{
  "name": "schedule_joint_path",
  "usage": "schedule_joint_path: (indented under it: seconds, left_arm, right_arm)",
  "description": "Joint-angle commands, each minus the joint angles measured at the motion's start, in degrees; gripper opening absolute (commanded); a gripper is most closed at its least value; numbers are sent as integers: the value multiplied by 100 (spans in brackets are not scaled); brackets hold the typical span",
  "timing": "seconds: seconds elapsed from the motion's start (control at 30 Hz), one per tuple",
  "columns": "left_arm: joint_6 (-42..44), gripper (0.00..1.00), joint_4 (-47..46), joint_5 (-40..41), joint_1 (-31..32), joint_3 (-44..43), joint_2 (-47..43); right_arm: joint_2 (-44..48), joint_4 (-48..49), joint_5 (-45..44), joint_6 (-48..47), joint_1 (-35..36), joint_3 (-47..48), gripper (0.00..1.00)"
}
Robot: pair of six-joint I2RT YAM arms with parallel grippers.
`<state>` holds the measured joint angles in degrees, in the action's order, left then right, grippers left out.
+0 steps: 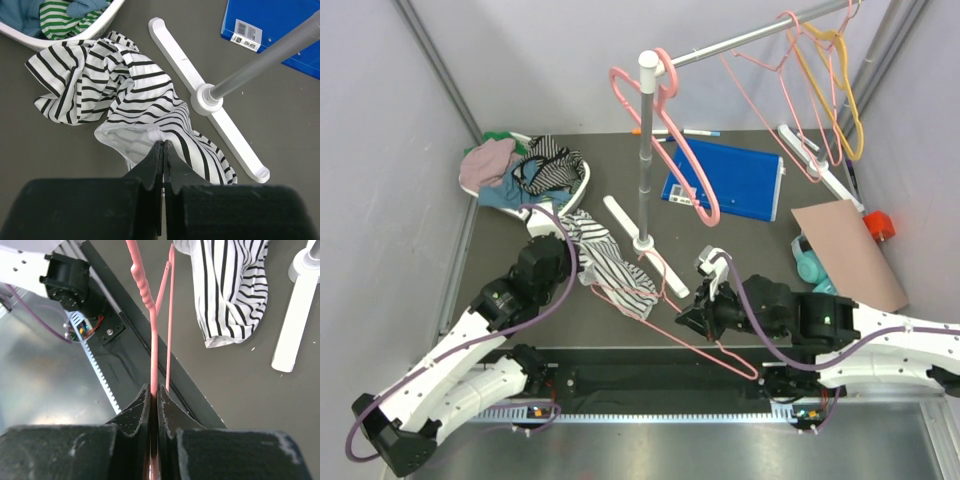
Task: Place the tank top on the hanger
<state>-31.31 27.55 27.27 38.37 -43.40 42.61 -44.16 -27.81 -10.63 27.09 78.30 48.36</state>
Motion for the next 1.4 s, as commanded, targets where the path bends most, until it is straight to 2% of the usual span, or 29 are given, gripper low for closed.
schedule_joint_path:
  seconds: [0.0,0.27,0.63,0.87,1.0,1.13,1.23,1.27,1.33,1.37]
  left_arm:
    - [64,0,119,-222,13,-310,-148]
    - [72,0,418,-344,13,-424,-376]
    - [2,0,260,-1214,13,-854,-297]
    - [-217,0,-100,-2268,13,-1232,-78]
    - [-402,0,-259,-2953,21,-1338,-104]
    - [-578,0,-399,-3297,13,-1329,-261]
    - [-464,0,-286,-2958,13,-1312,-385]
    - [-325,3,-146,-2781,13,-1329,-411]
    - [-192,24,223,-2193,13,-1426,-473]
    - [-69,39,285,-2112,13,-1452,-508]
  right_arm:
    - [-259,742,-518,-28,106,51,0]
    - [-479,979,-940,-221,115,95,0]
    - [-470,2315,-826,-687,115,-441,0]
    - [-400,3465,-879,-898,115,-907,0]
    - [-356,3739,-888,-1048,115,-1056,0]
    - [-251,4108,-897,-1136,124,-1267,0]
    - [-119,4345,-905,-1180,115,-1434,0]
    - [-58,4424,-897,-1180,115,-1487,0]
    - [-31,4451,-879,-1189,124,-1513,0]
    - [4,4477,-862,-1180,115,-1540,0]
